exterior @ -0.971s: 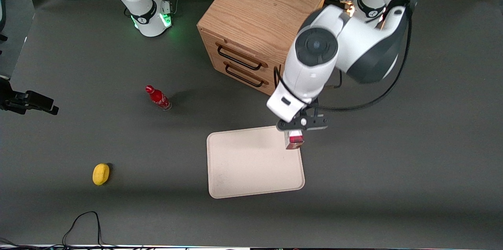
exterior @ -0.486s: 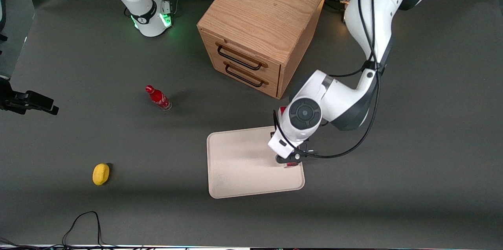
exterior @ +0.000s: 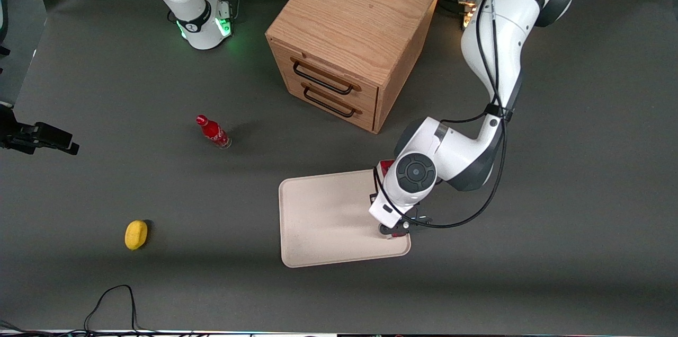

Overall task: Place red cookie box on tray
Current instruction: 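Lower the cookie box onto the tray and open the left gripper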

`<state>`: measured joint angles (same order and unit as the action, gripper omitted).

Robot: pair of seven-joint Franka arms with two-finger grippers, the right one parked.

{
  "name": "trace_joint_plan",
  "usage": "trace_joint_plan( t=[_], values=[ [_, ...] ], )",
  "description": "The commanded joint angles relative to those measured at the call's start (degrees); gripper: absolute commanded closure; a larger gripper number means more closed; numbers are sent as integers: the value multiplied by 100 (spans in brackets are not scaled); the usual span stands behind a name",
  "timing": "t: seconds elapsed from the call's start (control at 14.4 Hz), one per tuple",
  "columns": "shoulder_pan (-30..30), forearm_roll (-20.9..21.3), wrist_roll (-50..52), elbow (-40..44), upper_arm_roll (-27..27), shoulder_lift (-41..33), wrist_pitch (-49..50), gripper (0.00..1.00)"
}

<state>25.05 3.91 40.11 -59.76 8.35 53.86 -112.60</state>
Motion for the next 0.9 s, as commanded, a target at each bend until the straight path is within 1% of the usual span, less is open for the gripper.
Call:
trace_joint_plan(
  t=[0.0, 0.21, 0.28, 0.35, 0.42, 0.49, 0.69, 0.83],
  values=[
    [79, 75, 5, 140, -123, 116, -147, 100],
    [79, 83, -30, 140, -132, 134, -192, 100],
    [79, 144, -30, 131, -124, 134, -209, 79],
    [79, 215, -30, 87, -123, 134, -210, 30],
    [88, 276, -4, 52, -132, 116, -210, 5],
    [96, 294, 5, 52, -124, 90, -192, 0],
    [105, 312, 23, 34, -115, -173, 70, 0],
    [114, 268, 14, 43, -88, -541, 771, 0]
  ],
)
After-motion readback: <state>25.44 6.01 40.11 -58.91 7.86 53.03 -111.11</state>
